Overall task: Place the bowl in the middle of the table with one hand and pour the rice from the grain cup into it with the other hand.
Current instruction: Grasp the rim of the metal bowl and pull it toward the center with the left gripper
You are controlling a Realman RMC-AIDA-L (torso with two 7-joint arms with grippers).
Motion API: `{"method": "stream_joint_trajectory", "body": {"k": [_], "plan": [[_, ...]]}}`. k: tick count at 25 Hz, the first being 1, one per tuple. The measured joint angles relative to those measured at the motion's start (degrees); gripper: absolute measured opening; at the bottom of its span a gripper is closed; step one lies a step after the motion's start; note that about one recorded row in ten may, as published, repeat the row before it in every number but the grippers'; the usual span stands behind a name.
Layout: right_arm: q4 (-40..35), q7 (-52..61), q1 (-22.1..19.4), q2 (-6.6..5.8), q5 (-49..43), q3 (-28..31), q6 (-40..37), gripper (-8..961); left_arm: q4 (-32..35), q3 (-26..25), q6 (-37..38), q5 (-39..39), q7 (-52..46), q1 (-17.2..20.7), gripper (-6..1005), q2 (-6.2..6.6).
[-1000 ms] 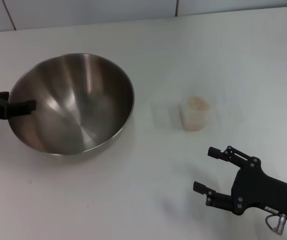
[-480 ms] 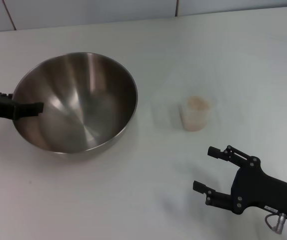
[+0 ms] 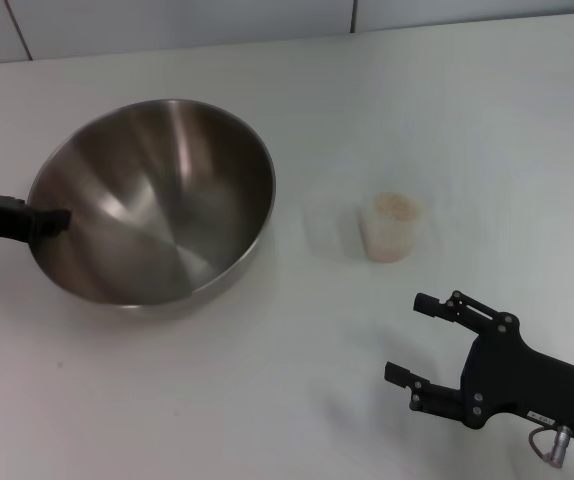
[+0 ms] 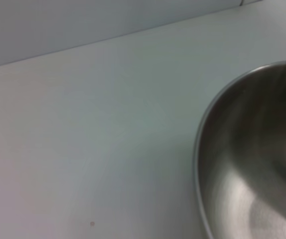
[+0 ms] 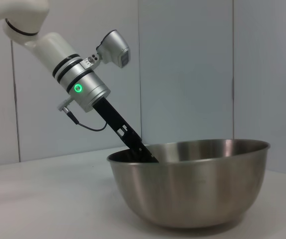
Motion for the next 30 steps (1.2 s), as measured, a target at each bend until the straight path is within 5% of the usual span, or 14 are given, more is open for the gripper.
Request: {"method": "stream_joint_trajectory", "body": {"k": [15,19,30], "plan": [[0.00,0.00,0.49,0.00,-0.13,-0.03,-0.01,826,-1.06,-3.16,3.74,0.87,-0.53,-3.31,130,0.14],[0.00,0.00,0.72,0.00,-0.20,-0.03,-0.07,826,-3.77,-7.98,7.05,0.97,-0.09,-6.10,46,0.49],[0.00,0.00,1.22,0.00,-0.26,-0.26,-0.01,827,-6.54,-12.90,11.27,0.50,1.00,-10.84,44,1.70]]}}
